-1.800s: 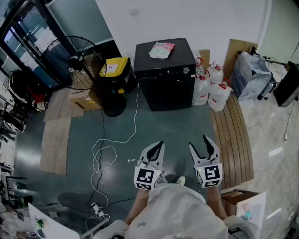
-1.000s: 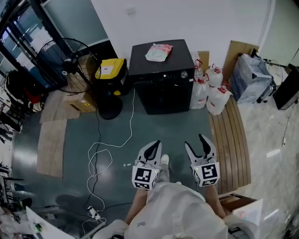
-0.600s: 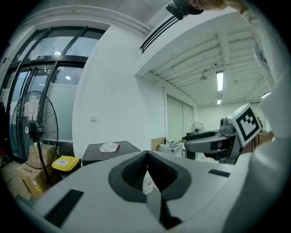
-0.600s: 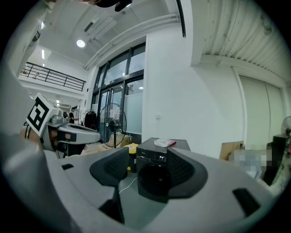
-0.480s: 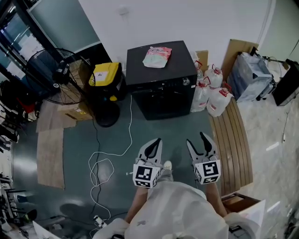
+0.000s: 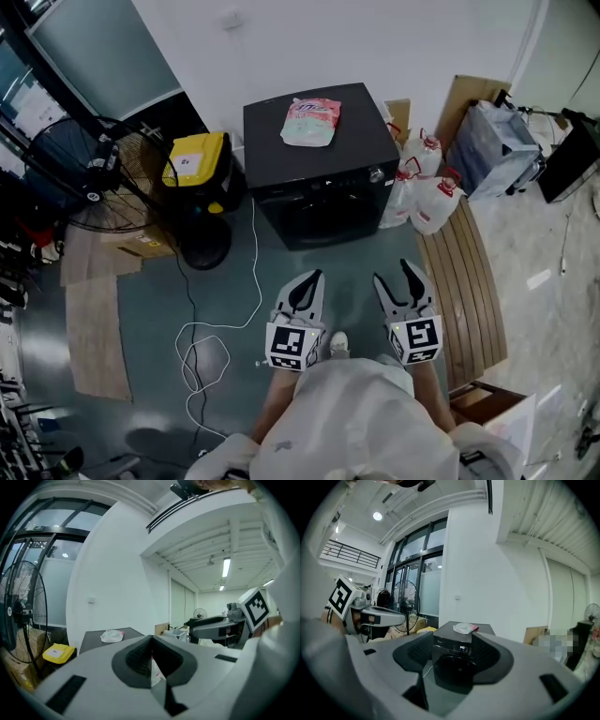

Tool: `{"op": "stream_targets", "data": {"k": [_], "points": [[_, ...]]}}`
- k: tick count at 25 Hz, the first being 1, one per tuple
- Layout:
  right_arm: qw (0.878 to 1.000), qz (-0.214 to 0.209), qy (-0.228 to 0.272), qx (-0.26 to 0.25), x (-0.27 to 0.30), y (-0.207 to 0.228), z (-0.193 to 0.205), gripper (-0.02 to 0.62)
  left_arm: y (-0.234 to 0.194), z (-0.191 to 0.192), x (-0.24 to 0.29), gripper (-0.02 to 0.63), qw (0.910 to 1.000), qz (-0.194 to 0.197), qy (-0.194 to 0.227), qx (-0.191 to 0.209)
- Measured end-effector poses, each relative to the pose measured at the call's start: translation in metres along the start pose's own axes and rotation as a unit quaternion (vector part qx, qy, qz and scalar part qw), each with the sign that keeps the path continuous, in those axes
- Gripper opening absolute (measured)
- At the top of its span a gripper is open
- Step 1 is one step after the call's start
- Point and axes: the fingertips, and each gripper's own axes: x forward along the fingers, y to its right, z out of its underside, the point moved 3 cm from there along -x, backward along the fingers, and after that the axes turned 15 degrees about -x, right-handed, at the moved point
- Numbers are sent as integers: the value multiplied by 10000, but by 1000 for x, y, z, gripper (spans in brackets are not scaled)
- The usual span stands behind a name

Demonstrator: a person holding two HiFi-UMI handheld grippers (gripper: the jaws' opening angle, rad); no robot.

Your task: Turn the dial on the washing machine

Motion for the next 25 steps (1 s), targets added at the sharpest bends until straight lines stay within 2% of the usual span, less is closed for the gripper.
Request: {"op": "stream_targets", "data": {"k": [14, 25], "points": [[9993, 270, -250, 92, 54, 26, 12, 253, -36, -5, 63, 14, 9996, 244, -106, -40], [9996, 101, -242, 130, 116, 74, 23, 252, -51, -16, 130, 14, 9999, 67, -149, -3]]}}
